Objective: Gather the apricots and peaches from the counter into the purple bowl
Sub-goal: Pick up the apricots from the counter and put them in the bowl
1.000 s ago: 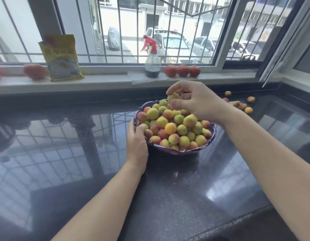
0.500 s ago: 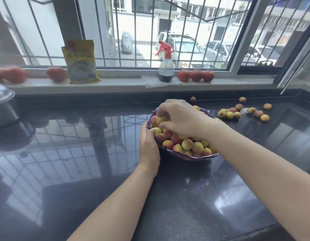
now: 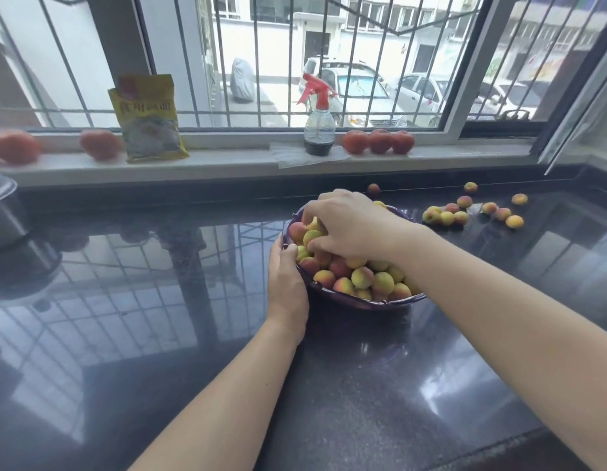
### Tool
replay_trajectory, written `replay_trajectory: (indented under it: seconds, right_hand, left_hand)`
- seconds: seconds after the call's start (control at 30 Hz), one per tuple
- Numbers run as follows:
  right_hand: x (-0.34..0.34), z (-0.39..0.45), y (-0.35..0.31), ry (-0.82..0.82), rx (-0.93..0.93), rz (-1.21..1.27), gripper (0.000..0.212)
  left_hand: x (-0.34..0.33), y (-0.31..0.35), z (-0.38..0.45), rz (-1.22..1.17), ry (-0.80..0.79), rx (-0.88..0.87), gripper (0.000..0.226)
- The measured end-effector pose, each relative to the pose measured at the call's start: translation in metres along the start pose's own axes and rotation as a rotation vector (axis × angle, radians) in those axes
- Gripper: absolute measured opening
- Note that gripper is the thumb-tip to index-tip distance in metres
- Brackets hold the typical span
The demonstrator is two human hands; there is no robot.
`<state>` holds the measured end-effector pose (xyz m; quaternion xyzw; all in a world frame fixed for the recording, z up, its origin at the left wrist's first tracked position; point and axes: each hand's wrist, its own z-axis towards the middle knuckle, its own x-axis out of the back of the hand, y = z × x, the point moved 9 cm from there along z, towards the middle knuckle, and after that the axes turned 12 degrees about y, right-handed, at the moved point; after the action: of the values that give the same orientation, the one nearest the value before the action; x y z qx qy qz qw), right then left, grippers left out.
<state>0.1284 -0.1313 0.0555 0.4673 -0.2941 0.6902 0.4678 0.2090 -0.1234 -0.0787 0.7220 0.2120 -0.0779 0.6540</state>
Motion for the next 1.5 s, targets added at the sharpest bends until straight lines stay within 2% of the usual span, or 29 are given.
replay_trajectory:
  seconds: [0.1, 0.17, 0.23, 0.33, 0.5, 0.67, 0.73, 0.83, 0.93, 1.0, 1.07, 1.2, 1.33, 1.43, 1.5]
  right_hand:
    - [0.035, -0.003, 0.041, 0.181, -0.192, 0.236, 0.03]
    - [0.055, -0.013, 0.086, 0.343, -0.354, 0.279, 0.019]
    - [0.049, -0.033, 0.148, 0.429, -0.571, 0.293, 0.017]
    - [0.001, -0.073, 0.213, 0.421, -0.858, 0.459, 0.018]
    - [-0.051, -0.089, 0.239, 0.362, -0.985, 0.627, 0.029]
    - [-0.073, -0.049, 0.252, 0.248, -1.023, 0.867, 0.033]
    - [-0.087, -0.03, 0.259, 0.149, -0.974, 0.832, 0.037]
    - [-0.109, 0.002, 0.278, 0.043, -0.831, 0.61, 0.048]
    - [-0.13, 0.036, 0.295, -0.025, -0.673, 0.353, 0.05]
    - [-0.148, 0.052, 0.303, -0.103, -0.596, 0.172, 0.051]
    - [-0.156, 0.061, 0.305, -0.146, -0.559, 0.091, 0.053]
    - [-0.156, 0.07, 0.3, -0.098, -0.498, 0.039, 0.043]
    - [-0.144, 0.068, 0.284, -0.03, -0.443, 0.082, 0.017]
    - [-0.126, 0.055, 0.27, -0.023, -0.451, 0.162, 0.017]
    - [-0.102, 0.041, 0.263, 0.045, -0.506, 0.263, 0.02]
  left_hand:
    - [0.0, 0.003, -0.001, 0.0, 0.005, -0.02, 0.034]
    - [0.001, 0.004, -0.001, -0.005, 0.013, -0.028, 0.041]
    - [0.0, 0.003, 0.0, 0.002, 0.014, -0.042, 0.045]
    - [-0.002, 0.002, 0.0, 0.019, 0.003, -0.065, 0.047]
    - [0.001, -0.001, 0.005, 0.054, 0.024, -0.083, 0.046]
    - [0.007, 0.002, 0.013, 0.121, 0.085, -0.088, 0.038]
    - [0.012, 0.009, 0.025, 0.193, 0.098, -0.14, 0.043]
    - [0.014, 0.015, 0.038, 0.229, 0.049, -0.165, 0.05]
    - [0.011, 0.013, 0.04, 0.251, -0.013, -0.159, 0.053]
    - [0.01, 0.011, 0.042, 0.254, -0.012, -0.156, 0.053]
    - [0.011, 0.01, 0.044, 0.25, 0.001, -0.151, 0.051]
    - [0.013, 0.01, 0.044, 0.224, 0.017, -0.155, 0.048]
    - [0.012, 0.011, 0.044, 0.227, 0.02, -0.164, 0.048]
    - [0.011, 0.013, 0.043, 0.222, 0.023, -0.169, 0.049]
    - [0.01, 0.013, 0.043, 0.229, 0.025, -0.173, 0.048]
